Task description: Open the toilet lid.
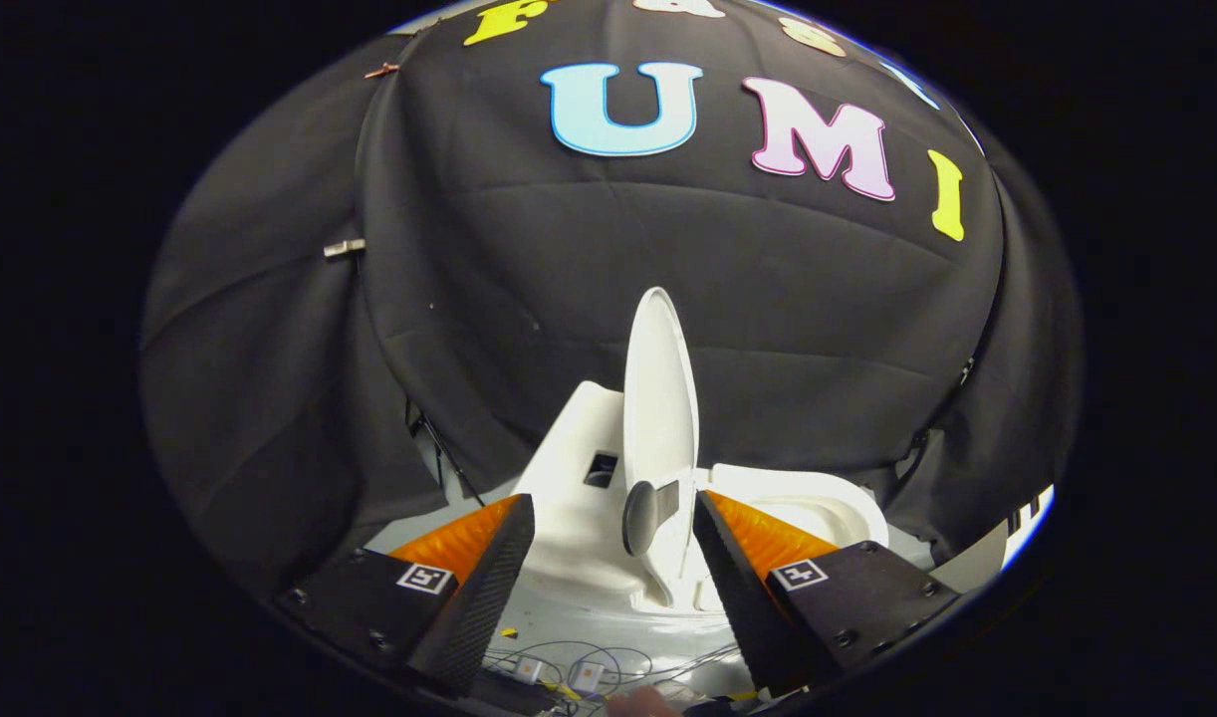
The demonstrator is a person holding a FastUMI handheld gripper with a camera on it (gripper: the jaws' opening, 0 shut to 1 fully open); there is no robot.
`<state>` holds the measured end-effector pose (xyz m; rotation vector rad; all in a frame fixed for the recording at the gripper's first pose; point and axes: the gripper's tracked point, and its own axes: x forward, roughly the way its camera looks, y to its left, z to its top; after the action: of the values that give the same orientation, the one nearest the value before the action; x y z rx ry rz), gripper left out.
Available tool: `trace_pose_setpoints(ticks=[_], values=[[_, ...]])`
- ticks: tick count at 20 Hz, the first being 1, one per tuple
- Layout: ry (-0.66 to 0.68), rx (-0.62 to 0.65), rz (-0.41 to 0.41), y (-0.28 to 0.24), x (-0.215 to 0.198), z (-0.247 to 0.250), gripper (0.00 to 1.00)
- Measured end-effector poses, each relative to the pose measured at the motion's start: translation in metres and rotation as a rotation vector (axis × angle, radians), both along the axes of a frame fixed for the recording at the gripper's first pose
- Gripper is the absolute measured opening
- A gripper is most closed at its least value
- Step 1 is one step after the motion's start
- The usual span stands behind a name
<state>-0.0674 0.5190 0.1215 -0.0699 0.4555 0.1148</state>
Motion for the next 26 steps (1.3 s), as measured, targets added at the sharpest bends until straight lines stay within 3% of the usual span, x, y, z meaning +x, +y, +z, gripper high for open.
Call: trace_pose_setpoints(ticks=[6, 14, 20, 26], values=[[-0.044, 0.102, 0.042, -0.025, -0.013, 0.050, 1.00], [-0.077, 0.232, 0.069, -0.096, -0.020, 0.096, 1.00], [-0.124, 0.241, 0.033, -0.181, -0.002, 0.086, 0.99], [-0.174, 0.192, -0.036, -0.274, 0.024, 0.043, 0.99]])
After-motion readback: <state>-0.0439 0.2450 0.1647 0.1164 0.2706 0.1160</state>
